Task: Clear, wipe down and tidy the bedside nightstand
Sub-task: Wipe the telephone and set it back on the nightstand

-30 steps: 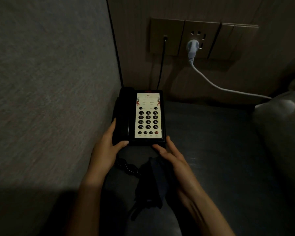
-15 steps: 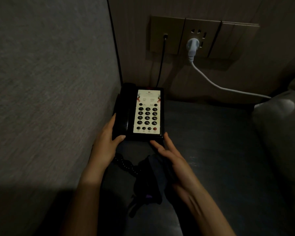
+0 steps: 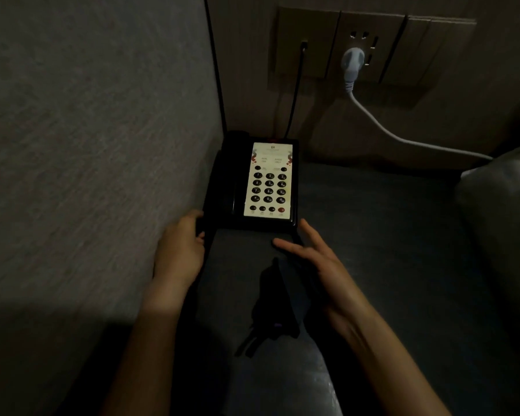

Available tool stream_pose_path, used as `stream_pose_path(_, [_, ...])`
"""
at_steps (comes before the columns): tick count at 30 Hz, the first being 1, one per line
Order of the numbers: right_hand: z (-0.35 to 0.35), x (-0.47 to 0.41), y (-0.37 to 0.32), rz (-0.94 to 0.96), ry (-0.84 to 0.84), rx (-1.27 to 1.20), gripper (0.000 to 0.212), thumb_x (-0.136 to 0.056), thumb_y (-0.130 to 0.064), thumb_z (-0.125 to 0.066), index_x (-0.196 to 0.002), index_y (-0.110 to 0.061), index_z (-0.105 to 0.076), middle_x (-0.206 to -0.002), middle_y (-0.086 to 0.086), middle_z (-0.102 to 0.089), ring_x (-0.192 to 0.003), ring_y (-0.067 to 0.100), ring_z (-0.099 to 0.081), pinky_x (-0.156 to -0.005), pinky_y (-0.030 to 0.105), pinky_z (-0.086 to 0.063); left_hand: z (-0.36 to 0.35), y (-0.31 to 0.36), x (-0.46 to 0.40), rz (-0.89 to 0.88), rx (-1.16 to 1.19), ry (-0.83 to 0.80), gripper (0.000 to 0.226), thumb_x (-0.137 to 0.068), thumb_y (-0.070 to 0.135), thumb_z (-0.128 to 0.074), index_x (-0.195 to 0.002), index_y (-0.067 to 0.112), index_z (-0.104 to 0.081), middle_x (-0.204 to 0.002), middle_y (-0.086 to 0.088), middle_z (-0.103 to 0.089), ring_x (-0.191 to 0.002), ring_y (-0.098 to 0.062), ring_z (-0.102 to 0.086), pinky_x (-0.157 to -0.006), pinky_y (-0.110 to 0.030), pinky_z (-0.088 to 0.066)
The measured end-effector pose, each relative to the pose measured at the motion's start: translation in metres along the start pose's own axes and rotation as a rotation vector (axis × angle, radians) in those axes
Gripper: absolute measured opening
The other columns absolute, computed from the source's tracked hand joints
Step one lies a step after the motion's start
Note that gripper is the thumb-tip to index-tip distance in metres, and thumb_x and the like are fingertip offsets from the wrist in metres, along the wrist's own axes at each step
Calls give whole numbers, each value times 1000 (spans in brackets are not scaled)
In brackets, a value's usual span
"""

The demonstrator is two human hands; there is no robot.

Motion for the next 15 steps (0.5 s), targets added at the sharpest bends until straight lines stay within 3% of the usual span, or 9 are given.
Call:
stream_pose_path(2, [2, 3, -3, 9, -1, -11, 86, -66, -23, -76, -145, -30, -43, -124, -5, -69, -102, 8, -70, -74, 20, -59, 6, 11, 6, -121, -82, 71, 57, -82, -16, -49, -131, 12, -56, -116, -13, -66, -101, -26, -63, -84, -29, -46])
stream_pose_path(4, [5, 7, -5, 9, 6, -30, 95, -53, -33, -77, -143, -31, -45, -127, 4, -67, -101, 10, -71, -69, 17, -57, 6, 14, 7, -142, -102, 40, 56, -81, -14, -52, -131, 10, -56, -120, -15, -64, -108, -30, -61, -87, -28, -43])
stream_pose_path(7, [15, 10, -6, 22, 21, 8, 76, -74, -22, -77, -142, -31, -45, -124, 3, -69, -106, 12, -69, -78, 22, -56, -1, 13, 9, -77, -114, -62, 48, -87, -6, -56, -133, 7, -53, -126, -19, -60, -116, -33, -56, -93, -31, -42])
stream_pose_path(10, [33, 15, -11, 58, 54, 64, 67, -87, -4, -66, -144, -30, -43, -120, 3, -71, -110, 14, -68, -83, 25, -55, 10, 24, 14, -115, -54, 81, 41, -90, -1, -54, -130, 8, -55, -123, -18, -62, -112, -32, -58, -94, -38, -46])
stream_pose_path(13, [54, 26, -23, 111, 92, 69, 69, -87, 8, -59, -144, -28, -43, -122, 6, -70, -114, 20, -66, -86, 28, -56, 26, 50, 26, -250, 110, 288, 31, -90, 4, -56, -118, 16, -62, -107, -6, -68, -96, -20, -65, -80, -31, -51])
stream_pose_path(15, [69, 37, -33, 138, 115, 74, 70, -88, 9, -57, -145, -28, -41, -123, 6, -70, -114, 20, -66, -85, 28, -57, 18, 72, 41, -298, 219, 201, 25, -92, 12, -58, -114, 22, -62, -100, 1, -68, -88, -13, -65, -73, -26, -51])
Point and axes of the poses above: each hand's wrist, its own x-axis away from the middle knuckle, its own z-axis out of the back of the hand, y = z × x, the point moved 5 cm from there along -x, towards the middle knuckle
